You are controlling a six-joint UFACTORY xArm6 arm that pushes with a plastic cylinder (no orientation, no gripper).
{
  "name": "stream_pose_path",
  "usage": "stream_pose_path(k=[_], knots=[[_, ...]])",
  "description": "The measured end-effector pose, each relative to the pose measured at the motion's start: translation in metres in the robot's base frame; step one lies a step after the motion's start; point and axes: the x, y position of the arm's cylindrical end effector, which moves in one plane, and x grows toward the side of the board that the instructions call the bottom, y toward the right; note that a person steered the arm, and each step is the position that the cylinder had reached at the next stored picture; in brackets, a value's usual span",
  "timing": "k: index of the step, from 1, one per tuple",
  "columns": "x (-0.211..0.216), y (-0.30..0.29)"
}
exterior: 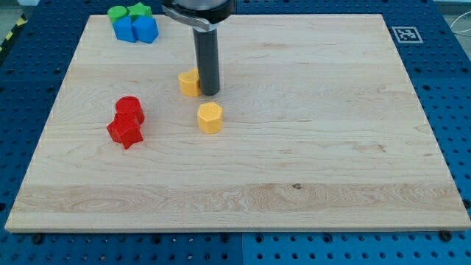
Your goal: Move the yellow heart towards the group of the blocks
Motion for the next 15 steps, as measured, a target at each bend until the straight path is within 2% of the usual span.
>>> stream_pose_path(k=[4,11,14,15], knots=[[-0.009,-0.013],[-0.009,-0.104],[-0.01,-0.085],[-0.022,-0.092]])
